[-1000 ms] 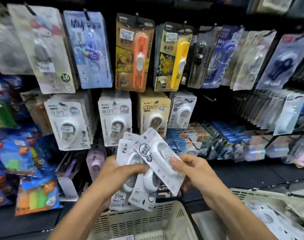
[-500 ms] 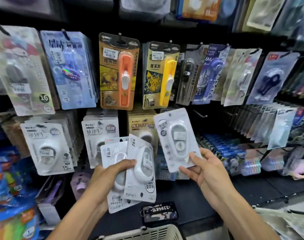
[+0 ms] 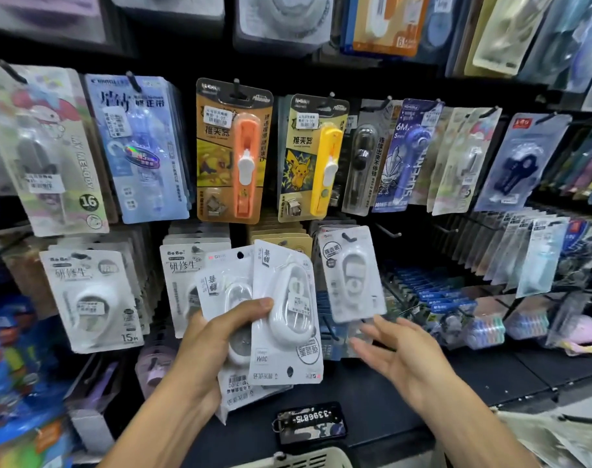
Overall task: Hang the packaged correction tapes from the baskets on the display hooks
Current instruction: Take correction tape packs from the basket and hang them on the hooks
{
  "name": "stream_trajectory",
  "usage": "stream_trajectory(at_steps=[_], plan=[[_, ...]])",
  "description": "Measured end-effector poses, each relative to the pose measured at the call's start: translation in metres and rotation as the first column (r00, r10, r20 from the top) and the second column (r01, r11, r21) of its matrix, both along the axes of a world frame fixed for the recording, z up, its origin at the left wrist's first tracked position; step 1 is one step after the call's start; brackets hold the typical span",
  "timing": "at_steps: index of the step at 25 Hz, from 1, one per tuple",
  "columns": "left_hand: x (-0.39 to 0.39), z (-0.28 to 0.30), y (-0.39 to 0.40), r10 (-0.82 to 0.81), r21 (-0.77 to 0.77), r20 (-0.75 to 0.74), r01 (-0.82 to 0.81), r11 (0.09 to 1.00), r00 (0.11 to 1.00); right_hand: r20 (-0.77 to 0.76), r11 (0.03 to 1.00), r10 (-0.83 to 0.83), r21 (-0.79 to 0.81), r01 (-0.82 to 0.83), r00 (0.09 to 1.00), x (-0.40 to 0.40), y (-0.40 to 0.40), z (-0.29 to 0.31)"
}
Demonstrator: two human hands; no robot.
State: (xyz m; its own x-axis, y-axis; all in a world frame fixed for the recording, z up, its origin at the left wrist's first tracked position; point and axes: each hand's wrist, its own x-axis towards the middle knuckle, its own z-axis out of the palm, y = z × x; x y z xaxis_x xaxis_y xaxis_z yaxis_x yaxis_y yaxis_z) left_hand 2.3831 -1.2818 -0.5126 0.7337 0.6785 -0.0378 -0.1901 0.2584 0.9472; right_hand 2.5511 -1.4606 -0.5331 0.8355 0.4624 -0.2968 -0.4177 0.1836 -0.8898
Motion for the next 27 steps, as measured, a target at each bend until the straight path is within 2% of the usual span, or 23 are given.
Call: stream_trajectory(at_steps=[1, 3, 5, 6, 11, 16, 18, 20, 21, 22, 25, 27], plan=[[0.001, -0.001, -0.001, 0.007, 0.005, 0.005, -0.007, 1.0, 1.0, -0.025, 1.0, 0.014, 0.0, -0.014, 1.0, -0.004, 0.0, -0.002], [0.004, -0.004, -0.005, 0.012, -0.006, 0.033, -0.012, 1.0, 0.999, 0.075, 0.988, 0.156, -0.016, -0.155, 0.985, -0.018, 0.004, 0.0], [0.007, -0.005, -0.009, 0.0, -0.013, 0.069, 0.001, 1.0, 0.998, 0.217, 0.916, 0.398, -0.044, -0.398, 0.891, -0.036, 0.011, 0.006], [0.008, -0.005, -0.01, -0.012, -0.015, 0.082, 0.013, 1.0, 0.997, 0.247, 0.893, 0.446, -0.062, -0.445, 0.86, -0.043, 0.015, 0.007], [0.006, -0.01, -0.007, -0.037, -0.039, 0.091, 0.041, 0.998, 0.995, 0.232, 0.957, 0.281, 0.005, -0.29, 0.931, -0.044, 0.017, 0.014], [0.004, -0.011, -0.003, -0.123, 0.039, -0.008, 0.123, 0.992, 0.992, 0.29, 0.935, 0.336, 0.012, -0.355, 0.896, -0.041, 0.017, 0.014], [0.001, -0.01, -0.003, -0.131, 0.045, -0.039, 0.133, 0.99, 0.991, 0.3, 0.878, 0.466, -0.039, -0.478, 0.832, -0.035, 0.011, 0.017], [0.0, -0.008, -0.004, -0.131, 0.034, -0.054, 0.133, 0.991, 0.99, 0.314, 0.756, 0.642, -0.104, -0.647, 0.7, -0.026, 0.001, 0.02], [0.0, -0.007, -0.004, -0.127, 0.014, -0.052, 0.128, 0.992, 0.991, 0.323, 0.719, 0.682, -0.137, -0.681, 0.656, -0.022, -0.004, 0.021], [-0.001, -0.007, -0.003, -0.12, -0.018, -0.045, 0.119, 0.993, 0.992, 0.338, 0.722, 0.681, -0.163, -0.672, 0.65, -0.018, -0.008, 0.023], [-0.007, -0.007, 0.007, -0.054, -0.078, -0.062, 0.049, 0.996, 0.997, 0.45, 0.83, 0.552, -0.217, -0.513, 0.702, -0.003, -0.02, 0.032], [-0.011, -0.008, 0.012, -0.042, -0.056, -0.099, 0.036, 0.998, 0.994, 0.514, 0.901, 0.422, -0.146, -0.409, 0.747, 0.011, -0.029, 0.036]])
